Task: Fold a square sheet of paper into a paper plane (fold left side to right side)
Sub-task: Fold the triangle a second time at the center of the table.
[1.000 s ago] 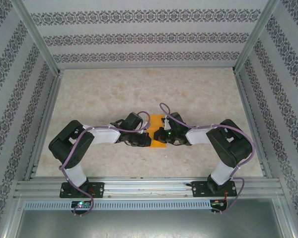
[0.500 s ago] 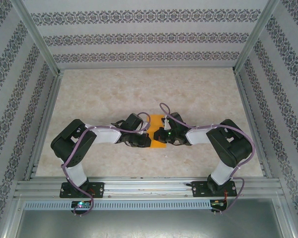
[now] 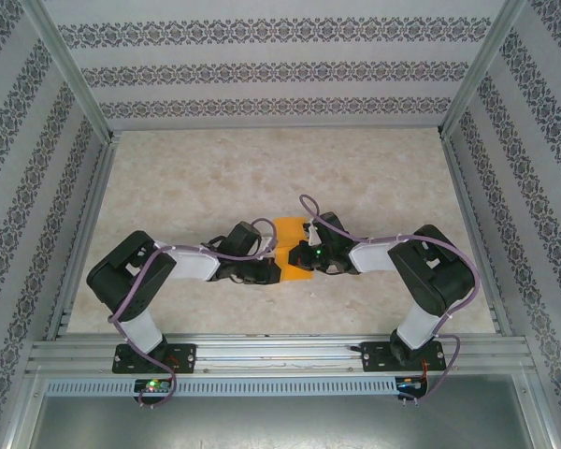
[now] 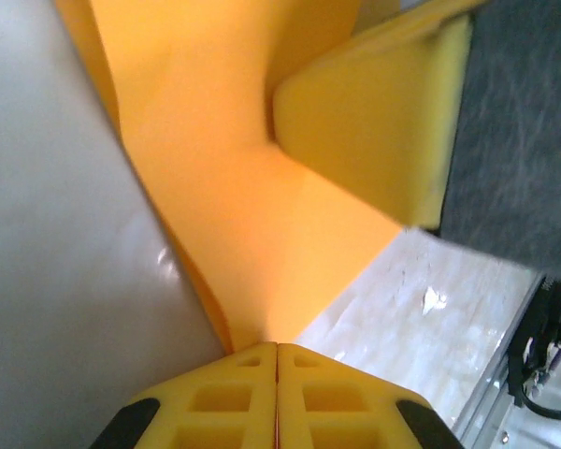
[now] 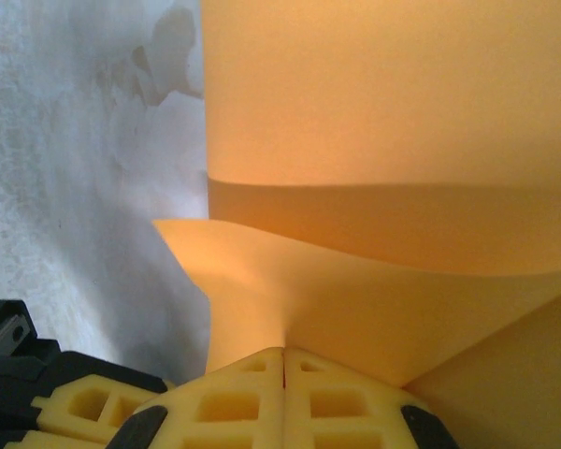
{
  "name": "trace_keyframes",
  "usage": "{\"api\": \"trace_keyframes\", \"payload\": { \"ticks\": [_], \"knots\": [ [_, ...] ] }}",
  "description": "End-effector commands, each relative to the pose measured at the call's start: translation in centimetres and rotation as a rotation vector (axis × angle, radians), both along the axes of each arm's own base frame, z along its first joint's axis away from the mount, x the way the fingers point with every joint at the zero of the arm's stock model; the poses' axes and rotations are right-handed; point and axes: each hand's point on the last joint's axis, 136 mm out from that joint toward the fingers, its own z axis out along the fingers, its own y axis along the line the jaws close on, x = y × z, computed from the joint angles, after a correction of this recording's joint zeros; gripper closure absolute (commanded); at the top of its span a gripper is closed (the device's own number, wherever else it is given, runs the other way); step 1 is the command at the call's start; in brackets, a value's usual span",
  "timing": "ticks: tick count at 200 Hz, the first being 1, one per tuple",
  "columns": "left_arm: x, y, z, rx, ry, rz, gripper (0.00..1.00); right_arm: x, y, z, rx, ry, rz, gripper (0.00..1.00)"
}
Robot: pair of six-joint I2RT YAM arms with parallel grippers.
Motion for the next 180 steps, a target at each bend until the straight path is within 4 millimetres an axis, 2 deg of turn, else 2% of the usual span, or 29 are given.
{"api": "trace_keyframes", "payload": {
  "ticks": [1, 29, 56, 88, 138, 180],
  "knots": [
    [-1.3, 0.5, 0.7, -0.016, 0.051, 0.0, 0.91, -1.9, -1.6, -3.0, -0.103, 0.09, -0.002, 1.0],
    [0.6, 0.5, 3.4, -0.085, -0.002, 0.047, 0.91, -1.9, -1.6, -2.8, -0.101, 0.085, 0.0, 1.0],
    [2.1, 0.2, 4.1, -0.083, -0.028, 0.05, 0.91, -1.9, -1.5, -2.8, -0.1, 0.086, 0.0, 1.0],
    [2.9, -0.3, 3.0, -0.057, -0.019, 0.031, 0.92, -2.0, -1.5, -2.9, -0.101, 0.086, 0.002, 1.0],
    [3.0, -0.3, 0.9, -0.016, 0.009, 0.018, 0.92, -2.0, -1.4, -2.8, -0.097, 0.085, 0.004, 1.0],
    [2.6, 0.7, -1.0, 0.058, 0.03, 0.02, 0.94, -1.1, -0.5, -0.9, -0.051, 0.048, 0.012, 1.0]
  ]
}}
